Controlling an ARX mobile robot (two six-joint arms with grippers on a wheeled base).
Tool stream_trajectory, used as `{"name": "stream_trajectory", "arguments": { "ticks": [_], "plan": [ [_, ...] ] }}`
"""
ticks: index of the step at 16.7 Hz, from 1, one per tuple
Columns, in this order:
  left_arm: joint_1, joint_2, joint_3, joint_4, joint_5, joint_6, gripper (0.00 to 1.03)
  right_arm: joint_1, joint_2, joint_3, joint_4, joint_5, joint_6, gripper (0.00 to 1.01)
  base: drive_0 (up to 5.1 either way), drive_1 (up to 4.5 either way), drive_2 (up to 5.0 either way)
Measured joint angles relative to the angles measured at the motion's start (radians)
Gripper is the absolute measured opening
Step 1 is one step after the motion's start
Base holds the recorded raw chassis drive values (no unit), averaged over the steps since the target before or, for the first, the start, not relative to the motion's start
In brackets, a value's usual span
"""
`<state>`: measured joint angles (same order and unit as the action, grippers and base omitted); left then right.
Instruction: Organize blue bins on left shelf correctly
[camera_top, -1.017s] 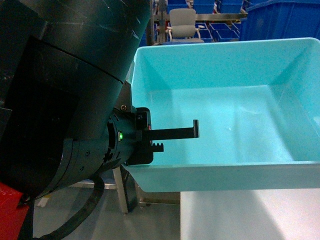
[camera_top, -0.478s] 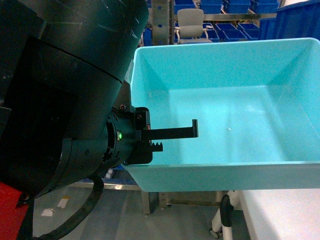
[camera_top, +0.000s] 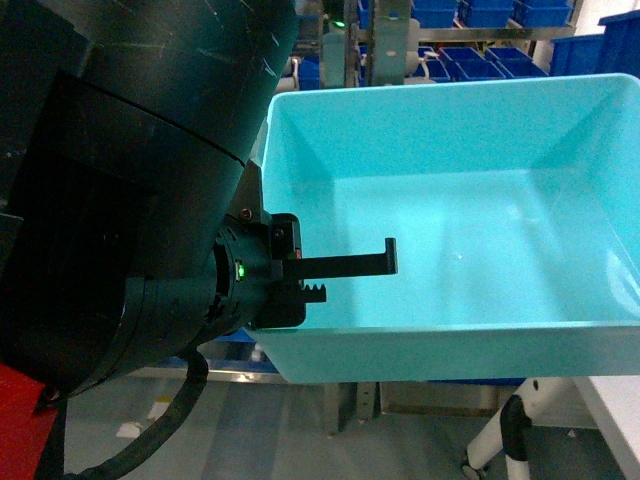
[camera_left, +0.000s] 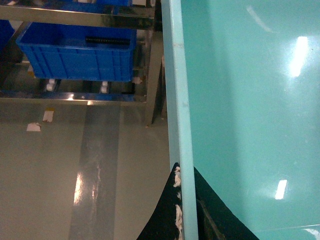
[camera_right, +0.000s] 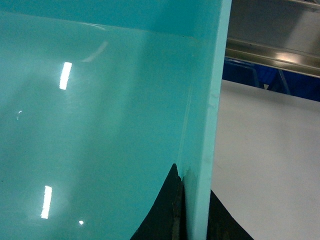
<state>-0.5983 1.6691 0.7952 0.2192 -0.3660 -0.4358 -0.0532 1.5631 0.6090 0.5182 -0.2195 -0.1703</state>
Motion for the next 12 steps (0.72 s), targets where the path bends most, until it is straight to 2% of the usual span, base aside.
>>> {"name": "stream_trajectory", "arguments": {
  "ticks": [12],
  "plan": [
    [0.0, 0.0, 0.0, 0.001, 0.0, 0.0, 0.02, 0.0, 0.0, 0.0, 0.002, 0.0, 0.0, 0.02, -4.8, 3.54, 1.2]
  ]
}}
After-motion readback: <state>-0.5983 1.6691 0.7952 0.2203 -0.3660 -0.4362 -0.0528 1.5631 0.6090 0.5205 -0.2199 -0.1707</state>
